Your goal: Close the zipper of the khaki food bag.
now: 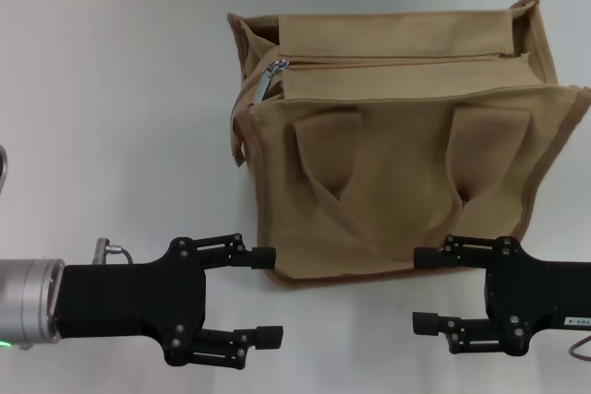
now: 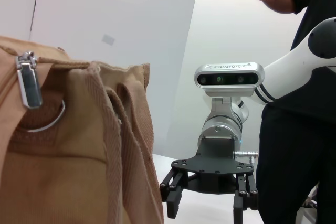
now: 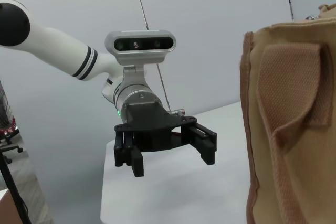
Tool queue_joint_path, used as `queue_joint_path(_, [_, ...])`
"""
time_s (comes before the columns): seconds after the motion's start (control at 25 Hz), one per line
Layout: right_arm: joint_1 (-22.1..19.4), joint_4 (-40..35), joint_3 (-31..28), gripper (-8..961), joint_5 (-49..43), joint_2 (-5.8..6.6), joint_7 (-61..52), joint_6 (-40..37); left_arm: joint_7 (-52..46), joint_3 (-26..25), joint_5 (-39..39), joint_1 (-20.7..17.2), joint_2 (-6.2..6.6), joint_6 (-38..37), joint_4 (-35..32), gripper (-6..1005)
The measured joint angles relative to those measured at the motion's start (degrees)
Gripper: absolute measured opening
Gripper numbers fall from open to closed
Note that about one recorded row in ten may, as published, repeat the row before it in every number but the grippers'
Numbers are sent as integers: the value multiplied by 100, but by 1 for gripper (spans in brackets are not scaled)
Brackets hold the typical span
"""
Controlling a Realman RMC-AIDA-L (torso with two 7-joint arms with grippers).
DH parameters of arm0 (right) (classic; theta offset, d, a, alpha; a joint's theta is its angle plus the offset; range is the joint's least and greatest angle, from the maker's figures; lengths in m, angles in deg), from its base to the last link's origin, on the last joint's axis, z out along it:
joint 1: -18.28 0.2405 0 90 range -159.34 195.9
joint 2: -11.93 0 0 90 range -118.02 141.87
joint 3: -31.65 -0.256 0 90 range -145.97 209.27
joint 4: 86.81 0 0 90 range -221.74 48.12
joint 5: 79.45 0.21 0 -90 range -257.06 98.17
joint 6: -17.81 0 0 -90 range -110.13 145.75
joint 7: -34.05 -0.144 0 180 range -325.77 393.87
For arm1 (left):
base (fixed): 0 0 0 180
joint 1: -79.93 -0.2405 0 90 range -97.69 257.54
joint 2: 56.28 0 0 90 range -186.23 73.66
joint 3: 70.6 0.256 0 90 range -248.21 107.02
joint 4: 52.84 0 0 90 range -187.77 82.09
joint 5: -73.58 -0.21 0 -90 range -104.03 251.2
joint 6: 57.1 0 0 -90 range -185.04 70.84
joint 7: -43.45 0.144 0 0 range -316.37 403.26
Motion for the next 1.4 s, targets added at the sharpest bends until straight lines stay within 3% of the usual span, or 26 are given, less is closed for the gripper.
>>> queue_joint_path(0.76, [8, 0, -13, 736, 0, 0, 0, -8, -7, -15, 29, -18, -11, -104, 0, 800])
queue_joint_path(0.92, [0, 0, -23, 736, 0, 0, 1, 5, 63, -562, 42, 6, -131, -487, 1, 794])
queue_joint_path(1.0, [-2, 0, -18, 736, 0, 1, 2, 28, 63, -562, 42, 6, -131, -487, 1, 791])
queue_joint_path(1.04, [-2, 0, -18, 736, 0, 1, 2, 28, 176, -1168, 47, 16, -277, -776, -13, 790])
queue_joint_path(1.08, [-3, 0, -18, 736, 0, 0, 3, 31, 176, -1168, 47, 16, -277, -776, -13, 788])
queue_joint_path(1.16, [-4, 0, -20, 736, 0, 0, 3, 32, 340, -1824, 56, 20, -427, -1032, -19, 786])
queue_joint_path(1.24, [-4, 0, -24, 736, 2, 0, 4, 34, 340, -1824, 56, 20, -427, -1032, -19, 783])
queue_joint_path(1.28, [-5, 0, -25, 736, 4, 0, 4, 34, 461, -2298, 236, 85, -496, -1123, 87, 781])
queue_joint_path(1.4, [-4, 0, -27, 736, 9, 0, 6, 36, 503, -2436, 539, 153, -493, -1078, 262, 777])
